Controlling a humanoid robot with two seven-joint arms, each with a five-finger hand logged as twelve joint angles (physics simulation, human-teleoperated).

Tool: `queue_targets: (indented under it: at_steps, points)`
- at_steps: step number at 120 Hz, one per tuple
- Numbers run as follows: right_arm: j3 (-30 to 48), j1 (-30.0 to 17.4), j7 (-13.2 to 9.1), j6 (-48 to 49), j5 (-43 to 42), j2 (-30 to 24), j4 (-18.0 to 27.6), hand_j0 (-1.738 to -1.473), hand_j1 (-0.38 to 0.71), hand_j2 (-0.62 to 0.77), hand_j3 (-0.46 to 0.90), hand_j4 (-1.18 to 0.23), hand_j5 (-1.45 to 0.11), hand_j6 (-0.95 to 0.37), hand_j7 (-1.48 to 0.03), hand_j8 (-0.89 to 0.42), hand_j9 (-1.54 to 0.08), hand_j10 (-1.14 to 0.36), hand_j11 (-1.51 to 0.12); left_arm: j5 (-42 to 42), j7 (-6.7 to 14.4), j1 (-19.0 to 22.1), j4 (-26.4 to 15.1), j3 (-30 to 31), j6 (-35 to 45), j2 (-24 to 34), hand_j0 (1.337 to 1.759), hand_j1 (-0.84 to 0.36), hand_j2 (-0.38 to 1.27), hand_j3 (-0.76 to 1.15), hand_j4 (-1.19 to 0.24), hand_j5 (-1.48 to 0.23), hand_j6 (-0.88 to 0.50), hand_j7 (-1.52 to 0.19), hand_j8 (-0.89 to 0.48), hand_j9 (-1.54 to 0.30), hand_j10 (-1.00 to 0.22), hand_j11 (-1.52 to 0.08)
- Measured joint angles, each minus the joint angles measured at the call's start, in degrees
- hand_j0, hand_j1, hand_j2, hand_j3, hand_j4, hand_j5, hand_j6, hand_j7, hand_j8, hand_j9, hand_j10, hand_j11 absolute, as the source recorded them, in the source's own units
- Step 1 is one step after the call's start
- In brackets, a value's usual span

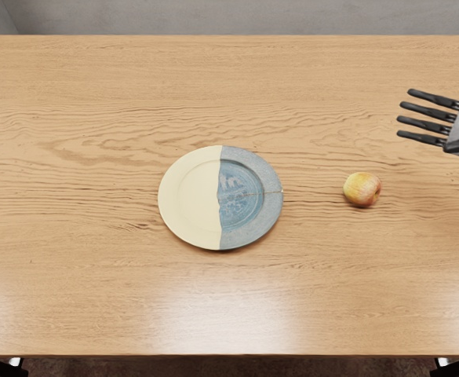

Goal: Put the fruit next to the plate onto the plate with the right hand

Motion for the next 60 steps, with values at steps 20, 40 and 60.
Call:
queue_targets:
  at_steps: [20, 40, 60]
  points:
    - [-0.3, -0.2, 0.1, 0.0, -0.13, -0.15, 1.53, -1.658, -0.33, 0.0, 0.0, -0.01, -0.02, -0.01, -0.02, -0.01, -0.02, -0.01, -0.02, 0.0, 0.0, 0.0, -0.01, 0.0, 0.0, 0.0, 1.658, 0.35, 0.0, 0.0, 0.0, 0.0, 0.0, 0.0, 0.0, 0.0, 0.0, 0.0]
    - [-0.35, 0.0, 0.24, 0.01, -5.82, -8.45, 13.01, -1.658, -0.29, -0.01, 0.0, -0.04, -0.06, -0.04, -0.06, -0.04, -0.06, -0.04, -0.06, 0.0, 0.0, 0.0, 0.0, 0.01, 0.0, 0.0, 1.658, 0.35, 0.0, 0.0, 0.0, 0.0, 0.0, 0.0, 0.0, 0.0, 0.0, 0.0]
    - [0.34, 2.23, 0.03, -2.15, -18.99, -18.1, 28.52, -1.658, -0.25, -0.01, 0.0, -0.08, -0.1, -0.08, -0.1, -0.08, -0.1, -0.08, -0.1, 0.0, 0.0, 0.0, -0.01, 0.0, 0.01, 0.0, 1.658, 0.35, 0.0, 0.0, 0.0, 0.0, 0.0, 0.0, 0.0, 0.0, 0.0, 0.0]
